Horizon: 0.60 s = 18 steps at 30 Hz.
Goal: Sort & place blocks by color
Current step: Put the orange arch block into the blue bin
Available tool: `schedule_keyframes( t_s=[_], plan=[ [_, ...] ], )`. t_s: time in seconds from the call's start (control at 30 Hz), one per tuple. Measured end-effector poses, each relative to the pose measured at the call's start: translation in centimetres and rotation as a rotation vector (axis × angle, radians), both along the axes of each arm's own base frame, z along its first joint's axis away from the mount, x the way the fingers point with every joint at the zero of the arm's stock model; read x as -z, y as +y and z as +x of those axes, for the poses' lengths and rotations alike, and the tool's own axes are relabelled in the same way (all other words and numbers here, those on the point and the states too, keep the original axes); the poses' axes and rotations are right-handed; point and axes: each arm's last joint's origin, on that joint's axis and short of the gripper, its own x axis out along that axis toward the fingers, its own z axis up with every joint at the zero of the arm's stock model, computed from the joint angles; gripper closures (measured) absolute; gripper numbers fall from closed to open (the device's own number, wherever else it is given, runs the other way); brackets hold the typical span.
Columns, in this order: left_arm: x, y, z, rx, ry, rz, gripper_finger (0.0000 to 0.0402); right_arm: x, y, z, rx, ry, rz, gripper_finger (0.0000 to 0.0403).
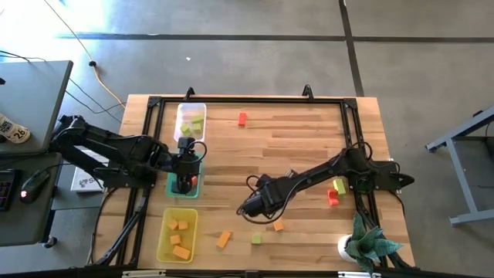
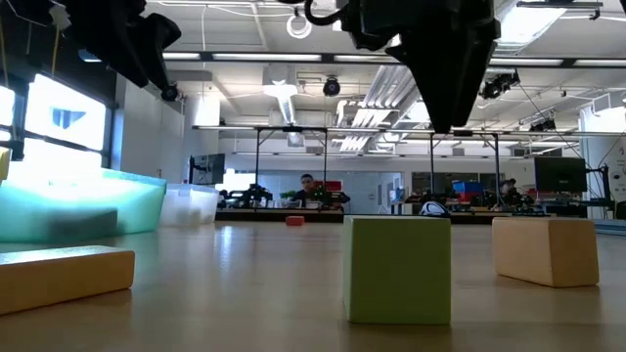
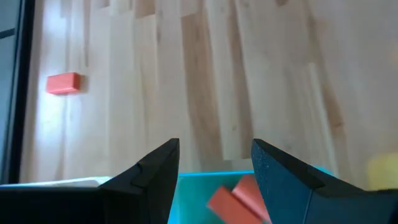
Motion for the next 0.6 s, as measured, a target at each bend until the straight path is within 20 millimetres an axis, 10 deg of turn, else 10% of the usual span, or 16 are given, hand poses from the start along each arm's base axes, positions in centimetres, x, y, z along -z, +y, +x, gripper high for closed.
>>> schedule_keyframes(
  t_s=[0.6],
  plan=[
    [0.1,3.6,-0.1,-0.081,0.057,0.062,0.0215,-3.0,-3.7,-10.1,0.428,-0.017,0.006,0.0185]
  ],
)
